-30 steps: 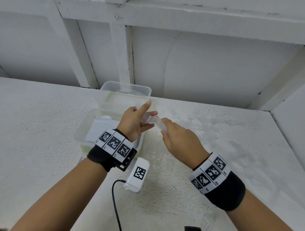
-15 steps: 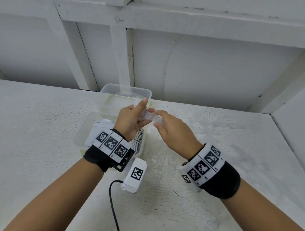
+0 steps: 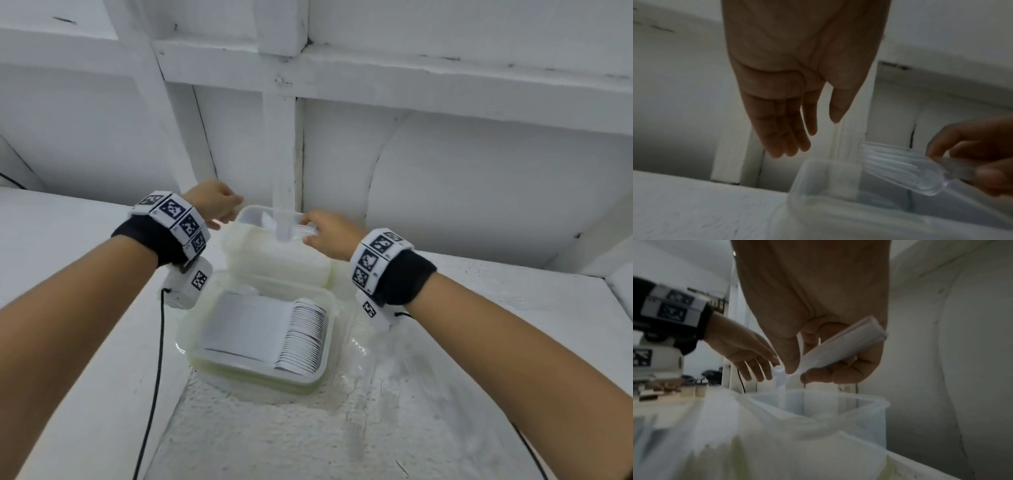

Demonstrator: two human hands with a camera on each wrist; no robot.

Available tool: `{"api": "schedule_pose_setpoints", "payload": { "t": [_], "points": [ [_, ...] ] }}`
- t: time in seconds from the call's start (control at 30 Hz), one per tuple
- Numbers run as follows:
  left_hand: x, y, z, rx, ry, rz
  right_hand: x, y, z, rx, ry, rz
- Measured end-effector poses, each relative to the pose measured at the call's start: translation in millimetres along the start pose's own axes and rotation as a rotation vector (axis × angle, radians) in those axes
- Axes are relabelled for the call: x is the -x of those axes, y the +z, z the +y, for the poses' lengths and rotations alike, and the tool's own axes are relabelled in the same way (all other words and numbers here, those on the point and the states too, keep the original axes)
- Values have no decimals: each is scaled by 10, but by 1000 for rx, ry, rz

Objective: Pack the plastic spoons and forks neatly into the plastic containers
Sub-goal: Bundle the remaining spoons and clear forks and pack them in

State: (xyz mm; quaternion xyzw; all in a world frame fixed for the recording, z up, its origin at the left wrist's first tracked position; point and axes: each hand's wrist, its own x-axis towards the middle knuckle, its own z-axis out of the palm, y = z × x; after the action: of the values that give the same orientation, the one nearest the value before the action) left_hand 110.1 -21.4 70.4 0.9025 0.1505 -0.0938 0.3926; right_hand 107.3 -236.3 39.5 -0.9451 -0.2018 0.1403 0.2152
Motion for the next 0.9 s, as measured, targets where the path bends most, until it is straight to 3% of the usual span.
{"api": "schedule_pose_setpoints", "payload": {
  "t": [0.13,0.27,0.63,0.9],
  "points": [
    [-207,80,-202,-302,-92,-64,-334,147,-51,130,-20,-91],
    [-329,207,-337,-222,-149,-112,-517,349,-37,127,8,-203],
    [-453,212,-459,-127,-151,-126,-595,527,-22,146,-1,-287],
    [-439,207,-453,-90,-168,-121,-578,513,-79,59,61,-262]
  ]
}}
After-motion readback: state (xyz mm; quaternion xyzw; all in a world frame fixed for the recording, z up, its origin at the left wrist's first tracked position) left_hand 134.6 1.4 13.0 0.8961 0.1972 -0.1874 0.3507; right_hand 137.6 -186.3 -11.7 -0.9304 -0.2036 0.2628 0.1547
